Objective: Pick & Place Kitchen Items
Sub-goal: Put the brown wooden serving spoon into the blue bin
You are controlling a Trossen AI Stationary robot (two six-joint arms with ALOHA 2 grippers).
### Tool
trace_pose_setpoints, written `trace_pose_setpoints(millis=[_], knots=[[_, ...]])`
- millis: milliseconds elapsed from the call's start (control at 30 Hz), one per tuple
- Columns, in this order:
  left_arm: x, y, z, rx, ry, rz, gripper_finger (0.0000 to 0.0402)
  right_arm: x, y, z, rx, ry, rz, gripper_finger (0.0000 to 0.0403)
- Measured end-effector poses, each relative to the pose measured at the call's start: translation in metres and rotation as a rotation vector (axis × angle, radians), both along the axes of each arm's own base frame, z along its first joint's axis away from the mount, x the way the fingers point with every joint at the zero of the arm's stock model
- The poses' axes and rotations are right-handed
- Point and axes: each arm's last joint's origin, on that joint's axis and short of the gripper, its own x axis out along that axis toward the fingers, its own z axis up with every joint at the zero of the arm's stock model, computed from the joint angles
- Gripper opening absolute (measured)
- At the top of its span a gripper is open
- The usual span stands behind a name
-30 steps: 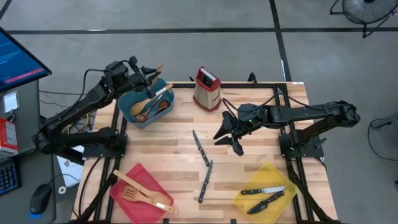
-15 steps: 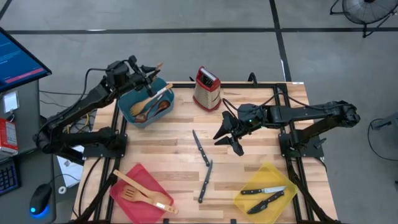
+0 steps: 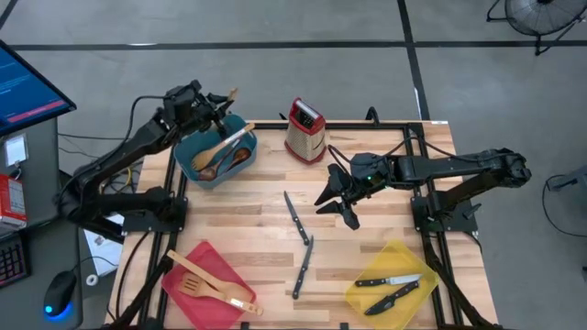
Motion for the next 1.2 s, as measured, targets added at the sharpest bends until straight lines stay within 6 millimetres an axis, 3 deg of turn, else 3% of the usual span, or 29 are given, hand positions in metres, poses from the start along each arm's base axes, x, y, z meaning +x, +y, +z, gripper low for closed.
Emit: trace_pose_setpoints(millis=[333, 600, 900, 1200], knots=[[0.006, 0.006, -0.011, -0.066, 0.028, -0.057, 0.0026, -0.001, 0.000, -0.002, -0.001, 0.022, 0.000, 0.0129], [-0.009, -0.002, -0.031, -0.286, 0.174, -0.038, 0.0026, -0.002, 0.000, -0.004, -0.002, 0.047, 0.000, 0.0129], [-0.032, -0.012, -0.009, -0.201, 0.079, -0.008, 0.0026, -0.002, 0.000, -0.003, -0.002, 0.042, -0.001, 0.0129], [-0.047, -0.021, -0.016, -0.299, 0.151, 0.032, 0.0026, -0.002, 0.000, -0.003, 0.000, 0.041, -0.002, 0.0129]])
